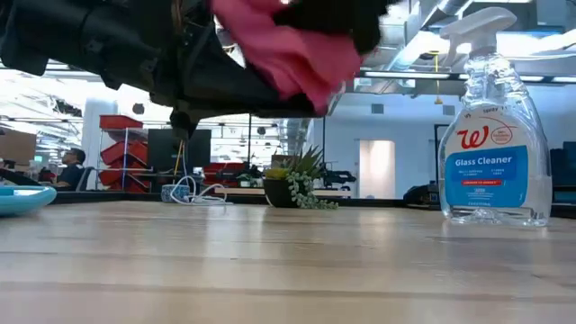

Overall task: Apply microfiber cloth
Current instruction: Wipe the front of the cellphone with a microfiber cloth

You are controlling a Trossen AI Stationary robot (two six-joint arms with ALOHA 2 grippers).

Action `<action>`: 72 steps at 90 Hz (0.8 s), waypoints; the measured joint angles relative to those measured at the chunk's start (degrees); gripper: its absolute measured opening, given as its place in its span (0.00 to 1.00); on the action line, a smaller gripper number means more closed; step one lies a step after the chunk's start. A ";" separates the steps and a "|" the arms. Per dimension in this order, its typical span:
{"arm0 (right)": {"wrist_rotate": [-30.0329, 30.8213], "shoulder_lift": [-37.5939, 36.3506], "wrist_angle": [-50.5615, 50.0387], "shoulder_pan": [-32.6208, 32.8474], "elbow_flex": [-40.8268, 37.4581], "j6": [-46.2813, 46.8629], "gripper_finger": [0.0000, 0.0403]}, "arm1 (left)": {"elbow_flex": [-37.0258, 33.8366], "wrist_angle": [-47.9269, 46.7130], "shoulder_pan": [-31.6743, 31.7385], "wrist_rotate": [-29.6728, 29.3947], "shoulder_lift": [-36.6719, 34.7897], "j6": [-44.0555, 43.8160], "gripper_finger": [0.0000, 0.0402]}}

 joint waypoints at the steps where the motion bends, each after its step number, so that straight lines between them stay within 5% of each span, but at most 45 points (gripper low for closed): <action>1: -0.03 0.00 -1.02 0.06 0.00 0.79 0.00 | 0.00 -0.01 0.00 -0.10 0.00 0.01 0.03; 20: 3.80 0.00 -12.79 1.79 0.00 9.41 0.00 | -0.02 0.92 0.13 -1.00 0.00 0.20 0.03; 60: -2.71 -0.02 -14.23 1.82 0.00 12.29 0.00 | -0.07 4.52 0.09 -0.87 -0.01 2.42 0.03; 72: 1.73 0.06 -14.72 1.97 -0.02 12.09 0.00 | -0.07 5.10 0.18 -1.65 -0.16 2.49 0.03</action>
